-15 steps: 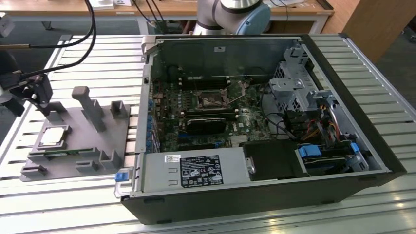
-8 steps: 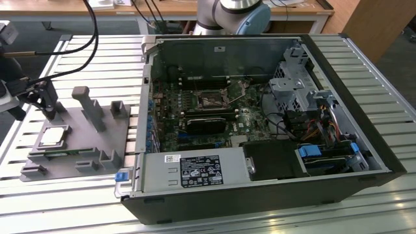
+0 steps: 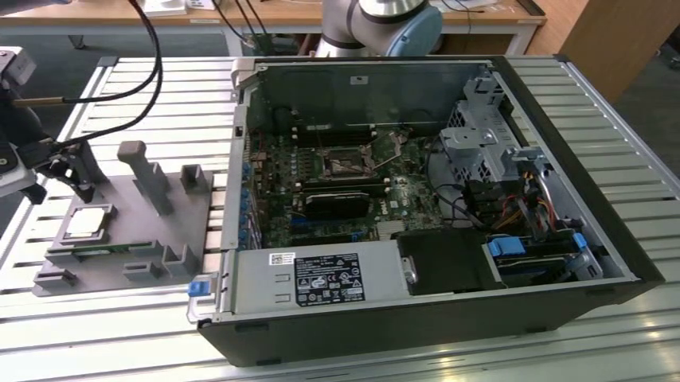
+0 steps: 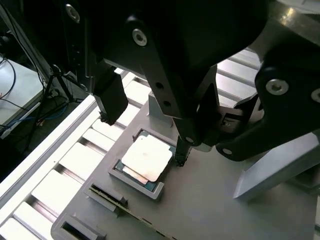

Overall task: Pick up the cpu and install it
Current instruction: 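Pick up the cpu and move it towards the insertion slot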

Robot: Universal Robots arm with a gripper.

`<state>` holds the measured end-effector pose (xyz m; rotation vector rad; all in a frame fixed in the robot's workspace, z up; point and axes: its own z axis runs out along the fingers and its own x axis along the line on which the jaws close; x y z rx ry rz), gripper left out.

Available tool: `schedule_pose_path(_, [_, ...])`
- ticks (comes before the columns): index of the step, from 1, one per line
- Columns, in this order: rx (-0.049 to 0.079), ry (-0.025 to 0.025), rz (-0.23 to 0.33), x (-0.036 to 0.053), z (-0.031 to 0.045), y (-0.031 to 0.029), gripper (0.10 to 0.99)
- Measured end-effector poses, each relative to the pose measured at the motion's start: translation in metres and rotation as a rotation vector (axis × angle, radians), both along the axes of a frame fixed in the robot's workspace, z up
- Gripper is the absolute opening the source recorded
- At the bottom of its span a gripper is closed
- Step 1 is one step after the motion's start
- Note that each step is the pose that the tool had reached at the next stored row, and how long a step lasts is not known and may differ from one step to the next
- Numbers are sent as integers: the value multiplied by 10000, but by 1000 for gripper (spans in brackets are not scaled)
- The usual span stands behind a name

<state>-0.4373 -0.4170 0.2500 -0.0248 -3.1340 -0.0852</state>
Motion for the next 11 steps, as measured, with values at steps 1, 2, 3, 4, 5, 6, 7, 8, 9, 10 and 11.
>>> schedule_pose_path(1, [5, -2, 13, -13, -19, -2, 659])
schedule_pose_path(2, [19, -2, 34, -21, -36, -4, 659])
schedule_pose_path(3, [40, -4, 47, -25, -55, -4, 659])
schedule_pose_path(4, [44, -4, 49, -26, -73, -4, 659])
schedule_pose_path(5, [44, -2, 50, -27, -90, -4, 659])
schedule_pose_path(6, [44, -2, 49, -27, -109, -4, 659])
schedule_pose_path(7, [44, -2, 49, -28, -126, -4, 659])
schedule_pose_path(8, [45, 5, 49, -28, -145, -4, 659])
schedule_pose_path(9, [43, 11, 49, -28, -163, -4, 659])
schedule_pose_path(10, [44, 13, 48, -28, -182, -4, 659])
schedule_pose_path(11, [45, 14, 48, -28, -200, -4, 659])
